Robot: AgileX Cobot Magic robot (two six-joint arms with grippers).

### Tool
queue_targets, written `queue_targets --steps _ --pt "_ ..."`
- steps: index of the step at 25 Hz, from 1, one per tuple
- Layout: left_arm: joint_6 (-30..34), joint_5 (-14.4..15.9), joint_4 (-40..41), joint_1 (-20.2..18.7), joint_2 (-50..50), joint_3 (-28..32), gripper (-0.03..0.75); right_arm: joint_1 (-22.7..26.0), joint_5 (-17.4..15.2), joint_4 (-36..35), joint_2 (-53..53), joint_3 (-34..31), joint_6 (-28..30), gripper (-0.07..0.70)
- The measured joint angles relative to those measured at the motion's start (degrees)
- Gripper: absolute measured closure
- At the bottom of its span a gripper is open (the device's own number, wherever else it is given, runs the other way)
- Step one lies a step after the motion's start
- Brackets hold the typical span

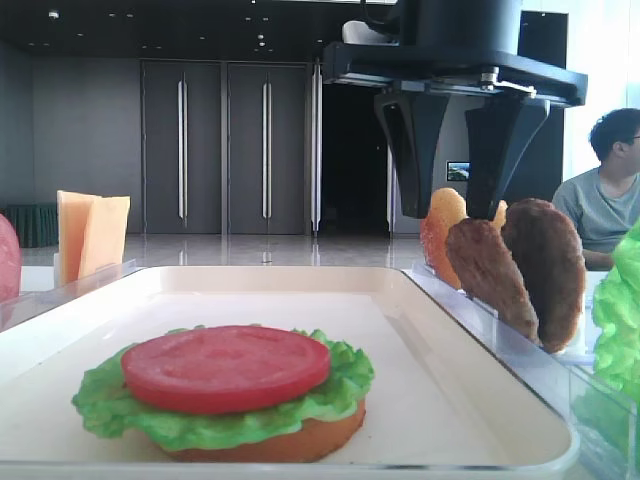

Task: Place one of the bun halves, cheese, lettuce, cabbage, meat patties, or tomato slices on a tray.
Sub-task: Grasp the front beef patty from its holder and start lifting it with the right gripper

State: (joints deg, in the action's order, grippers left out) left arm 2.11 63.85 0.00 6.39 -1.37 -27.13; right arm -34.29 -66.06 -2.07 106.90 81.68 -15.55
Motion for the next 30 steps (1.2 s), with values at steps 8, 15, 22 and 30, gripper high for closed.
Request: queue_targets --steps 8,15,22,30 --pt "0.00 0.00 0.00 0.00 0.00 0.00 0.722 0.10 -3.06 6.90 -0.08 -0.05 -0.12 0.178" --pt "0.00 0.00 0.00 0.00 0.00 0.00 0.722 0.04 -3.59 7.49 0.15 -0.05 -0.24 0.174" --pt "0.00 0.00 0.00 0.00 0.00 0.00 0.722 -1.13 -4.13 6.85 0.38 1.22 -0.29 0.172" --pt "0.00 0.00 0.00 0.00 0.00 0.00 0.722 -1.62 -4.59 6.85 0.56 1.69 -0.42 0.171"
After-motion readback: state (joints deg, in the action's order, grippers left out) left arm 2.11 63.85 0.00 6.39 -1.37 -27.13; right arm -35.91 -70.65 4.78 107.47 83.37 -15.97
